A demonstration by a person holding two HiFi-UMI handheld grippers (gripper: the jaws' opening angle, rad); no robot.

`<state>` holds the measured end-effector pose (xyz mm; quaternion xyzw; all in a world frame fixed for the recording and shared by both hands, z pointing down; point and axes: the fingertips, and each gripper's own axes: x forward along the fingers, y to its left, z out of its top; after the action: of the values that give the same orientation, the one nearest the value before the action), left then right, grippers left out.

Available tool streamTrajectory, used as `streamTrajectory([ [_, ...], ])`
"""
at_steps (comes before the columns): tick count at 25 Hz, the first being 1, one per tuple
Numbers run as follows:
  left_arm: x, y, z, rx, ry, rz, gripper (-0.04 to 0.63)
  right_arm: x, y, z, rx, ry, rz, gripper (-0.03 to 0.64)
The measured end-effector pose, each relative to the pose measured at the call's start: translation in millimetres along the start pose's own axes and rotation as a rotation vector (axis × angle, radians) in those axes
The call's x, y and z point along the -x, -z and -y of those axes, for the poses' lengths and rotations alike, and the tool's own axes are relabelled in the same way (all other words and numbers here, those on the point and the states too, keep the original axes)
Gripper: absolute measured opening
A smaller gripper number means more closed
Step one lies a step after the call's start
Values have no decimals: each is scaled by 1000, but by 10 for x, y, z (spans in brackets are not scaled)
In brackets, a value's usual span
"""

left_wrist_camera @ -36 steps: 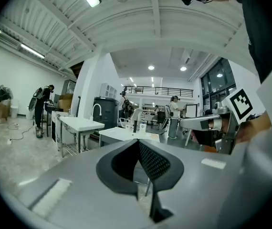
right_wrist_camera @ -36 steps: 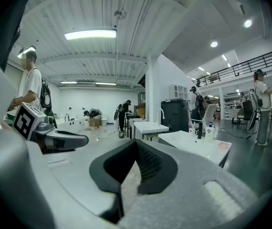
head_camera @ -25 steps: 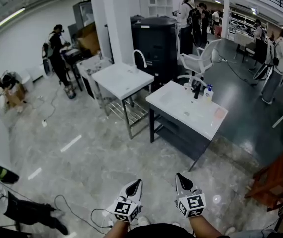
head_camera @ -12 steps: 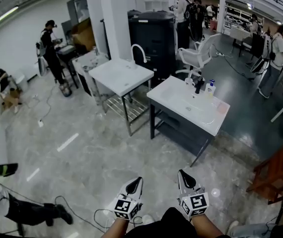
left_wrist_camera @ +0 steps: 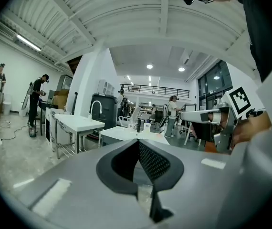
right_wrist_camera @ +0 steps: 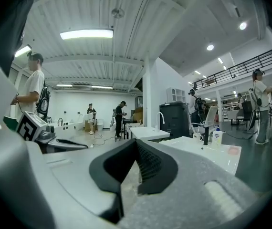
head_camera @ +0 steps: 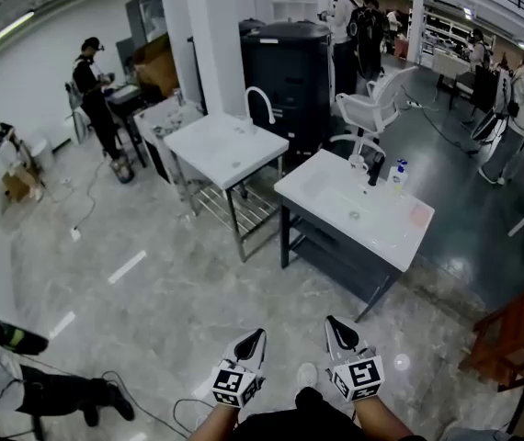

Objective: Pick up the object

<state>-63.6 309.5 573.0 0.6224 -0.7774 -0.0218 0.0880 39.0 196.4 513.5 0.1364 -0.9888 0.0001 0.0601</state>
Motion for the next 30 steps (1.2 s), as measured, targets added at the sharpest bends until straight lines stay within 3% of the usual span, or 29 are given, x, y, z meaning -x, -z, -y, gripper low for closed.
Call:
streamTrajectory([
  [16,-1399,-334,-233,-55,-2,-24,17,-924,-64,1161,-42,-11,-9,3],
  [30,-2150,-395,-166,-72,16,-14,17,-1272,-126,1821,-38,24,0,3],
])
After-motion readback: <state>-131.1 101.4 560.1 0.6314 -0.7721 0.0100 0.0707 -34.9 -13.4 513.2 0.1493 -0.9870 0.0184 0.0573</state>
